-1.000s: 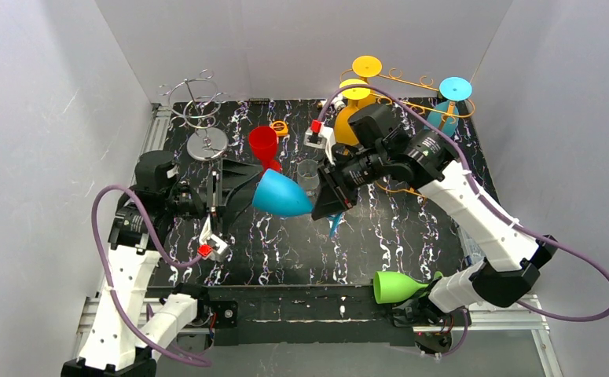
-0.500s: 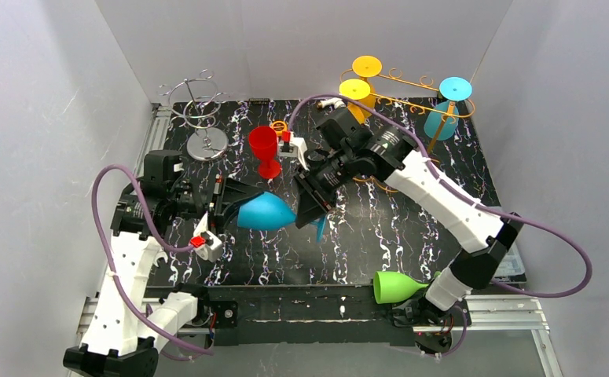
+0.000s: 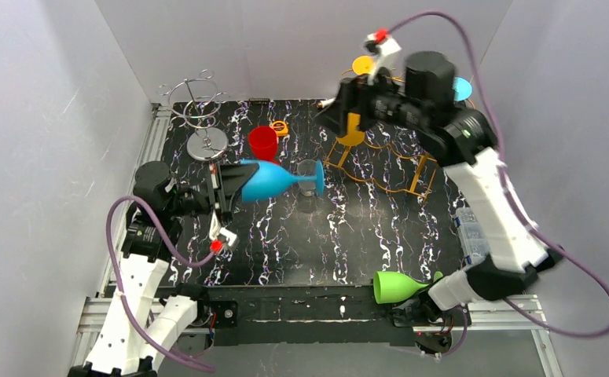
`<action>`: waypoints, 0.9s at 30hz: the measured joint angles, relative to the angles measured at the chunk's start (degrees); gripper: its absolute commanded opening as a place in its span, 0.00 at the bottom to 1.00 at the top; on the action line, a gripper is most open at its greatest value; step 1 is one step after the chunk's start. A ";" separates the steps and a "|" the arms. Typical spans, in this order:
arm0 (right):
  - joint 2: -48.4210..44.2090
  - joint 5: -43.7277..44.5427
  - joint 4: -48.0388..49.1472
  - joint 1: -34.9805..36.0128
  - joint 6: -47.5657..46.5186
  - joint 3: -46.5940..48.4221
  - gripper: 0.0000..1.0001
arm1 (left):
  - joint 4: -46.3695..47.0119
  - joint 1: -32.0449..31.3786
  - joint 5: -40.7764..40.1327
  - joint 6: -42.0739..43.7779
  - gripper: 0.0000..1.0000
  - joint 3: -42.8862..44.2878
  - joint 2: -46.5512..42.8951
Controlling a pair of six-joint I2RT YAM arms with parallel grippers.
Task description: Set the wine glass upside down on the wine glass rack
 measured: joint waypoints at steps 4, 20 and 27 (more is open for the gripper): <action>-14.73 8.63 12.04 -1.27 4.90 -13.40 0.98 | 16.11 0.00 -10.60 -9.81 0.00 -0.98 2.75; -16.17 5.77 61.13 8.02 29.20 -47.45 0.98 | 42.36 -9.66 -53.35 -48.50 0.00 5.62 8.90; -11.78 5.05 79.82 14.14 32.37 -47.47 0.98 | 42.86 -10.27 -54.40 -68.87 0.00 8.76 3.96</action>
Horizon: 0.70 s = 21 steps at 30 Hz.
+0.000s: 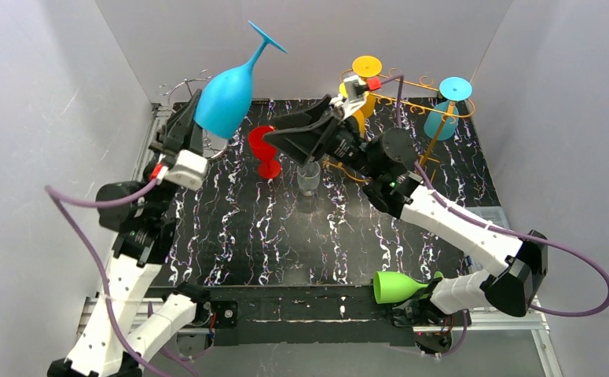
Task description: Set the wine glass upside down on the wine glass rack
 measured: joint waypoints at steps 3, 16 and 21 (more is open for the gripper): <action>-0.07 -0.15 9.68 0.11 1.57 0.02 0.98 | 0.02 -0.07 2.71 -4.50 0.00 -0.79 -2.93; 6.56 2.82 16.26 8.48 -3.13 6.86 0.98 | 1.40 0.26 7.74 -10.40 0.00 -1.84 -4.81; 8.90 4.39 16.04 10.71 -4.81 7.26 0.98 | 1.79 0.00 10.71 -11.26 0.00 -3.54 -5.95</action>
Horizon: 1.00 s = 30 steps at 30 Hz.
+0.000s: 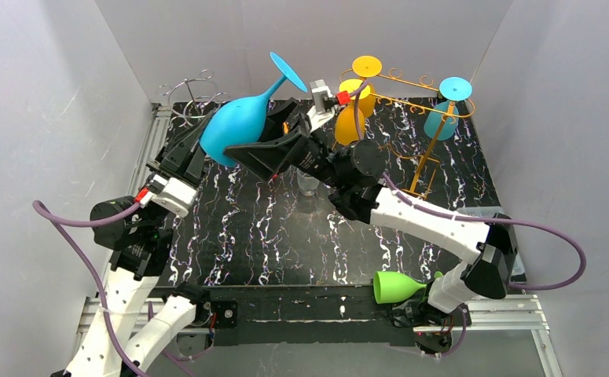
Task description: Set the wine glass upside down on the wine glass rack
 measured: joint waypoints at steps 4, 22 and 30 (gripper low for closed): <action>2.58 0.28 0.74 0.17 0.48 1.86 0.98 | -0.07 0.00 0.74 -0.02 0.00 -1.03 -0.20; -11.82 4.11 -17.16 -2.34 -6.86 -6.29 0.72 | -2.38 -0.37 3.17 3.39 0.98 -7.26 -3.06; -33.38 17.77 -42.69 -7.04 -21.11 -15.78 0.71 | -7.04 -0.37 3.17 4.81 0.98 -9.25 -4.66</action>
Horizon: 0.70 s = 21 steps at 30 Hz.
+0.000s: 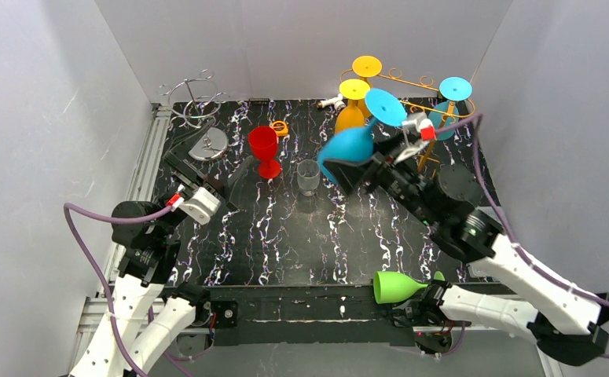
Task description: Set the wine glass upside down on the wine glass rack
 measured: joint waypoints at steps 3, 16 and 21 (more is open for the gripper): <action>-6.54 7.52 -9.55 -0.02 -4.81 -3.93 0.72 | -1.64 0.00 -0.09 0.70 0.98 -0.31 0.00; -4.61 23.71 -18.01 -8.44 -16.35 -15.91 0.67 | -4.72 0.00 1.25 3.72 0.98 -1.97 5.55; -0.83 15.80 -14.80 -24.79 -16.87 -15.96 0.67 | -5.11 0.00 1.44 5.25 0.98 -2.03 7.67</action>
